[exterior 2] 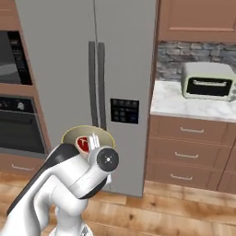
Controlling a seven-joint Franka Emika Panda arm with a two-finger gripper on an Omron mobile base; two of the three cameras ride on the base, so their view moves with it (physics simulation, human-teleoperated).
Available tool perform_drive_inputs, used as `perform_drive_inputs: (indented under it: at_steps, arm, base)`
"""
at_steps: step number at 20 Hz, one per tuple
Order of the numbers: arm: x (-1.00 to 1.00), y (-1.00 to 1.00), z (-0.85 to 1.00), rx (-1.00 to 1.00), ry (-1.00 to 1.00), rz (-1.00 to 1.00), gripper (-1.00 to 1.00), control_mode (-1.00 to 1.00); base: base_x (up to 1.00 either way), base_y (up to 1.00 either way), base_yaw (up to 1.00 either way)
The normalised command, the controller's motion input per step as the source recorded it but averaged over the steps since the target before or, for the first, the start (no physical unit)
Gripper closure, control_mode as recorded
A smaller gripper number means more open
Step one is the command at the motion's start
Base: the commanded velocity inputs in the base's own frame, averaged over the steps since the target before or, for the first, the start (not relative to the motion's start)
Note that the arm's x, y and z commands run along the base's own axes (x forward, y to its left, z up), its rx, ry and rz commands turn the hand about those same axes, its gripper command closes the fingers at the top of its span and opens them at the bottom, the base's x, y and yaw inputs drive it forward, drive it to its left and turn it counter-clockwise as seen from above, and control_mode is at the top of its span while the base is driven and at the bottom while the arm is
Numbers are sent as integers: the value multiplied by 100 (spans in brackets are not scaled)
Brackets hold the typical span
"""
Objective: Remove the mango from the bowl and place it on the small plate. Then place the bowl with only the steak in the microwave, close the door, and press the start button to microwave the steak.
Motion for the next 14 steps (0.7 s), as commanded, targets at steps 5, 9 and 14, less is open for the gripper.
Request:
perform_drive_inputs:
  at_steps: [5, 9, 14]
  arm:
    - [0, 0, 0, 0, 0, 0, 100, 100]
    - [0, 0, 0, 0, 0, 0, 100, 100]
    - [0, 0, 0, 0, 0, 0, 100, 100]
  base:
    - [8, 100, 0]
    - [30, 100, 0]
    - [44, 90, 0]
